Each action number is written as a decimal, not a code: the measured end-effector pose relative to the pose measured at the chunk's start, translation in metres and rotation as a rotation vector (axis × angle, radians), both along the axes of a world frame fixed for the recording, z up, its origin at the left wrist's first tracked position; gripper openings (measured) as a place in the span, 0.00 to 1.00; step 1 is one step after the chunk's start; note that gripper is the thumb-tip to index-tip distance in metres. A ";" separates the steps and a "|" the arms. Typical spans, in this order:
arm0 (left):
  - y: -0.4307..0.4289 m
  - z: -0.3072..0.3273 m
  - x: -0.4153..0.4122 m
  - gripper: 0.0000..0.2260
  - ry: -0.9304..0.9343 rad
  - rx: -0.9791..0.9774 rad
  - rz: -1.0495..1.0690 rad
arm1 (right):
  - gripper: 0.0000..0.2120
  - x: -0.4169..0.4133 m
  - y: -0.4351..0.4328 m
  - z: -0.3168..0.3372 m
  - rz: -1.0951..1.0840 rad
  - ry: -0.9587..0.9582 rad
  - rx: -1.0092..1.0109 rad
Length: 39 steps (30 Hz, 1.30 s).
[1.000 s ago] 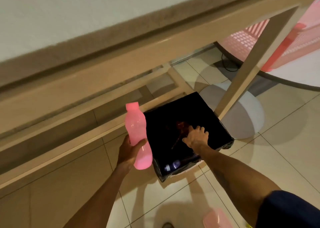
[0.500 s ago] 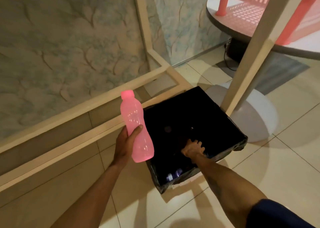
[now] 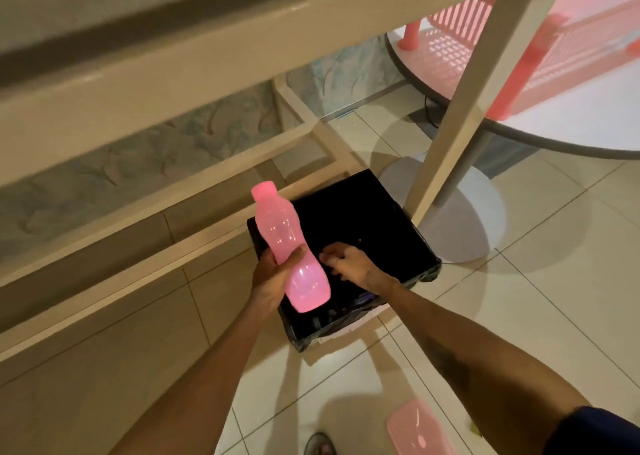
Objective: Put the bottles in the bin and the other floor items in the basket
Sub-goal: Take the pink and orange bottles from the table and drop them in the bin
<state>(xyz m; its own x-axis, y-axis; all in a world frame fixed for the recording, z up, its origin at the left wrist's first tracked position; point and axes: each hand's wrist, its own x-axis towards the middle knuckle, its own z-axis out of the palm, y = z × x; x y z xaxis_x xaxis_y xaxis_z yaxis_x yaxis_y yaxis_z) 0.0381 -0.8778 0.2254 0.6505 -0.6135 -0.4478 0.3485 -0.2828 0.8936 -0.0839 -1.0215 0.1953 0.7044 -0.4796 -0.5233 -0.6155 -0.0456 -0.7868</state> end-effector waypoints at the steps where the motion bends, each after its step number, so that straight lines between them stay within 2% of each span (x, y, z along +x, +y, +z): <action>1: -0.007 0.006 -0.005 0.16 0.034 -0.024 0.001 | 0.16 0.000 0.003 0.012 -0.026 -0.054 0.147; 3: -0.020 0.013 -0.015 0.16 0.077 -0.025 0.013 | 0.17 -0.002 0.006 0.027 -0.094 -0.142 0.319; 5: -0.031 0.020 -0.020 0.18 0.078 0.066 0.036 | 0.25 -0.009 0.002 0.037 -0.087 -0.179 0.412; 7: -0.038 0.021 -0.022 0.25 0.061 0.171 0.008 | 0.32 -0.017 -0.002 0.037 0.006 -0.173 0.440; 9: -0.041 0.021 -0.023 0.27 0.098 0.168 -0.041 | 0.37 -0.026 -0.008 0.034 0.021 -0.132 0.412; 11: -0.042 0.021 -0.025 0.27 0.115 0.150 -0.110 | 0.37 -0.032 -0.014 0.030 -0.012 -0.120 0.314; 12: -0.043 0.021 -0.024 0.28 0.043 0.203 -0.161 | 0.37 -0.035 -0.017 0.027 -0.026 -0.126 0.255; 14: -0.037 0.016 -0.017 0.31 -0.245 0.408 -0.249 | 0.38 -0.041 -0.024 0.019 -0.030 -0.101 0.062; 16: -0.023 0.009 -0.004 0.29 -0.516 0.529 -0.287 | 0.40 -0.047 -0.031 0.007 0.005 0.062 -0.244; 18: -0.006 0.003 0.008 0.28 -0.700 0.586 -0.326 | 0.41 -0.052 -0.036 -0.004 0.084 0.259 -0.475; 22: 0.021 -0.009 0.027 0.28 -0.905 0.735 -0.443 | 0.40 -0.049 -0.037 -0.022 0.353 0.457 -0.701; 27: 0.032 -0.032 0.042 0.27 -0.954 0.743 -0.407 | 0.33 -0.018 -0.028 -0.056 0.609 0.693 -0.905; 31: 0.041 -0.061 0.048 0.27 -0.931 0.730 -0.351 | 0.30 0.001 -0.019 -0.095 0.669 0.814 -0.952; 35: 0.055 -0.088 0.054 0.28 -0.824 0.723 -0.280 | 0.30 0.010 -0.016 -0.125 0.590 0.768 -0.898; 39: 0.066 -0.097 0.057 0.28 -0.814 0.757 -0.275 | 0.37 0.014 -0.016 -0.127 0.526 0.684 -0.781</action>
